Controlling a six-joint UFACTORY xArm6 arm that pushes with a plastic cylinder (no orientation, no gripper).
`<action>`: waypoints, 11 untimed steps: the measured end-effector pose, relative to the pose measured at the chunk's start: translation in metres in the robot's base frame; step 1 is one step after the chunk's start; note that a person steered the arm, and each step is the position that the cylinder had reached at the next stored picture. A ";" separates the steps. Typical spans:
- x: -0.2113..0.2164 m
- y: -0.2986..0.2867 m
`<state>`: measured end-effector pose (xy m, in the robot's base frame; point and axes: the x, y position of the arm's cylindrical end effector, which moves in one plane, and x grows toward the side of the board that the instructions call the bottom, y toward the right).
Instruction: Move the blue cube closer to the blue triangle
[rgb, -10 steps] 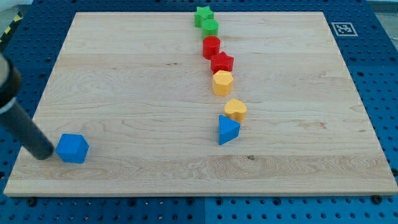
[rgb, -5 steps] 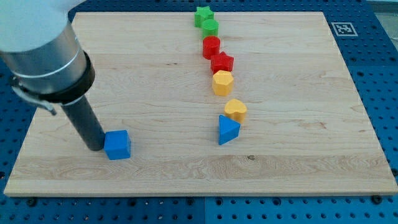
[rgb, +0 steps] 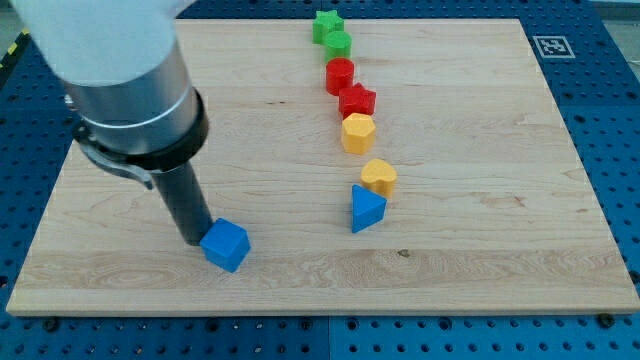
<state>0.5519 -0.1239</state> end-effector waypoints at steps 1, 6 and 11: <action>0.009 -0.003; 0.029 0.032; 0.017 0.106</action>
